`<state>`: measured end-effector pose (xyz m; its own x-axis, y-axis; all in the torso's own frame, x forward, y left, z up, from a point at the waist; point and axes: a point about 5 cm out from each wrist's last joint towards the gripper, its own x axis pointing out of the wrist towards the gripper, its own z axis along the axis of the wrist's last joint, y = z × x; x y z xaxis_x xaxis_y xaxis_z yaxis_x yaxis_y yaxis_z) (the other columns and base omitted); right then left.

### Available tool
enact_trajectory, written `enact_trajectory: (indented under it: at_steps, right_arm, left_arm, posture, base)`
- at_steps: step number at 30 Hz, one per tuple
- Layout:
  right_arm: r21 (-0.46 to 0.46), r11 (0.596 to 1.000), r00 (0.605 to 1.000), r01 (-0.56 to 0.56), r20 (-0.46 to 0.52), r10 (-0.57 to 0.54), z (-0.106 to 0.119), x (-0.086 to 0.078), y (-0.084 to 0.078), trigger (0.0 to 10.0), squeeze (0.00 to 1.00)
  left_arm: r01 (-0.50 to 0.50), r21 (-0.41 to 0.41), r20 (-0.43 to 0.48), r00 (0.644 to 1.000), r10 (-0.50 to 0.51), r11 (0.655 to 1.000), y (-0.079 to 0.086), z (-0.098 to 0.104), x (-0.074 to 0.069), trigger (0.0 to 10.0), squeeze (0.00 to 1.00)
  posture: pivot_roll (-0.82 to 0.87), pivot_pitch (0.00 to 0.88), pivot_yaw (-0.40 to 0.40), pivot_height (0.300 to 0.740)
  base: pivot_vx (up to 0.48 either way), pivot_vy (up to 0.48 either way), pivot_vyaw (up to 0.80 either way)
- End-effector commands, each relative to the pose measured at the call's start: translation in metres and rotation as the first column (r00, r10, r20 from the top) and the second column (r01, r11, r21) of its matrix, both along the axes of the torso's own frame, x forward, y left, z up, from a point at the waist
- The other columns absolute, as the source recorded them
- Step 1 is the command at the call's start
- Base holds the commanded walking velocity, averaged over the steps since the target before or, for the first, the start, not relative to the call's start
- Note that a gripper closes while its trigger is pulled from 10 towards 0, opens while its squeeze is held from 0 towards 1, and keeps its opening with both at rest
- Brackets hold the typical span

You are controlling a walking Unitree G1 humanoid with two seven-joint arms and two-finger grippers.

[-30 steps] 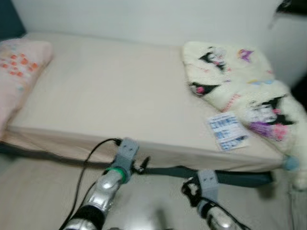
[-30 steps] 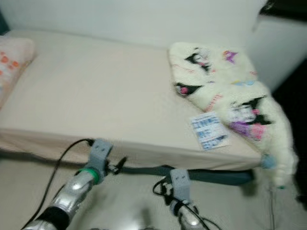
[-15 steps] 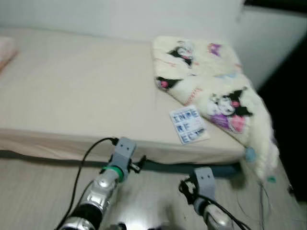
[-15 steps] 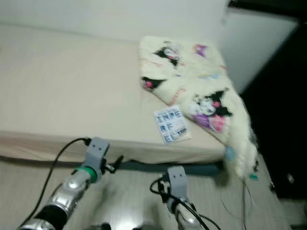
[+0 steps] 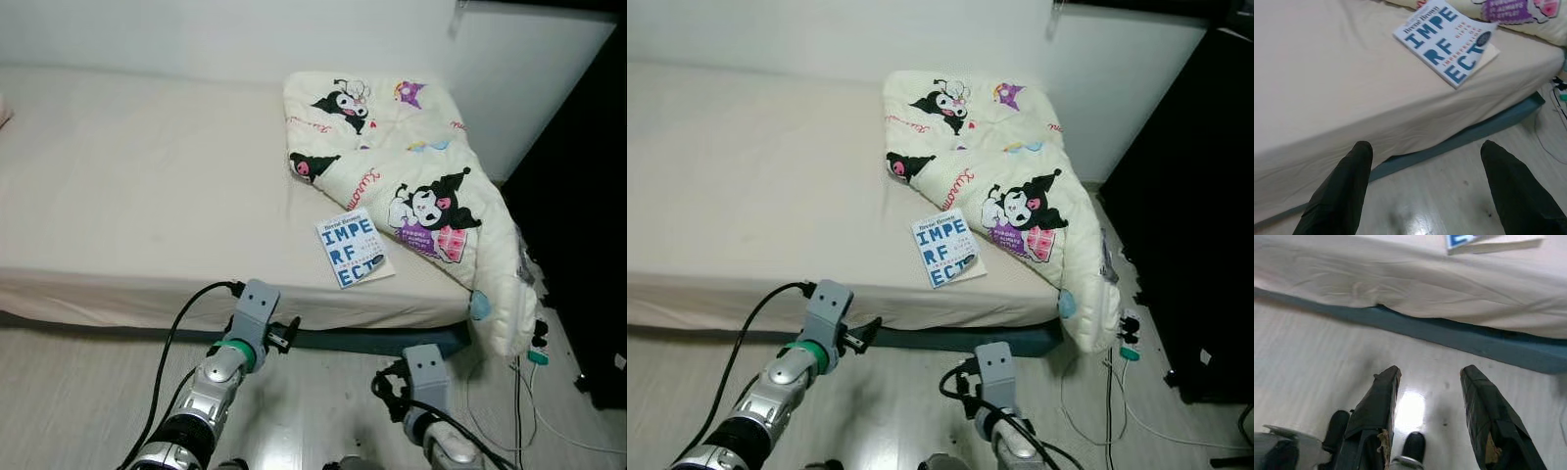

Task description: Clean up the room

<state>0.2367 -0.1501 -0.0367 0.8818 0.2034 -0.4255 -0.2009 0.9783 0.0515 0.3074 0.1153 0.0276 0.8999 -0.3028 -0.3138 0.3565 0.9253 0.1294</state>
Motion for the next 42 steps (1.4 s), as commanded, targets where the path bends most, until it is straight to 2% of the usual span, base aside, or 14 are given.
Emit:
enact_trajectory:
  at_steps: [1, 17, 36, 42]
  right_arm:
    - [-0.006, 1.000, 1.000, 0.009, -0.023, -0.009, -0.0045, -0.0059, -0.0035, 10.0, 0.00]
    - [-0.007, 1.000, 1.000, 0.010, -0.028, -0.010, -0.0056, -0.0075, -0.0041, 10.0, 0.00]
    - [-0.004, 1.000, 1.000, 0.014, -0.026, -0.015, -0.0051, -0.0065, -0.0032, 10.0, 0.00]
    - [-0.009, 0.999, 0.999, 0.044, -0.009, -0.044, -0.0032, -0.0047, -0.0049, 10.0, 0.00]
  left_arm:
    - [0.011, 0.008, -0.013, 1.000, -0.011, 1.000, -0.0004, -0.0040, -0.0032, 10.0, 0.00]
    - [-0.002, -0.001, -0.018, 1.000, 0.002, 1.000, -0.0007, -0.0050, -0.0036, 10.0, 0.00]
    - [0.002, -0.017, -0.019, 1.000, -0.002, 1.000, -0.0011, -0.0048, -0.0039, 10.0, 0.00]
    - [0.009, -0.017, -0.025, 1.000, -0.009, 1.000, -0.0004, -0.0061, -0.0052, 10.0, 0.00]
  posture:
    - [-0.01, 0.076, 0.009, 0.740]
    - [-0.01, 0.084, 0.006, 0.740]
    - [0.00, 0.083, 0.009, 0.740]
    - [0.00, 0.085, 0.013, 0.716]
  base:
    - [0.480, 0.000, 0.00]
    - [0.475, 0.000, 0.00]
    - [0.000, 0.000, 0.00]
    - [0.000, 0.000, 0.00]
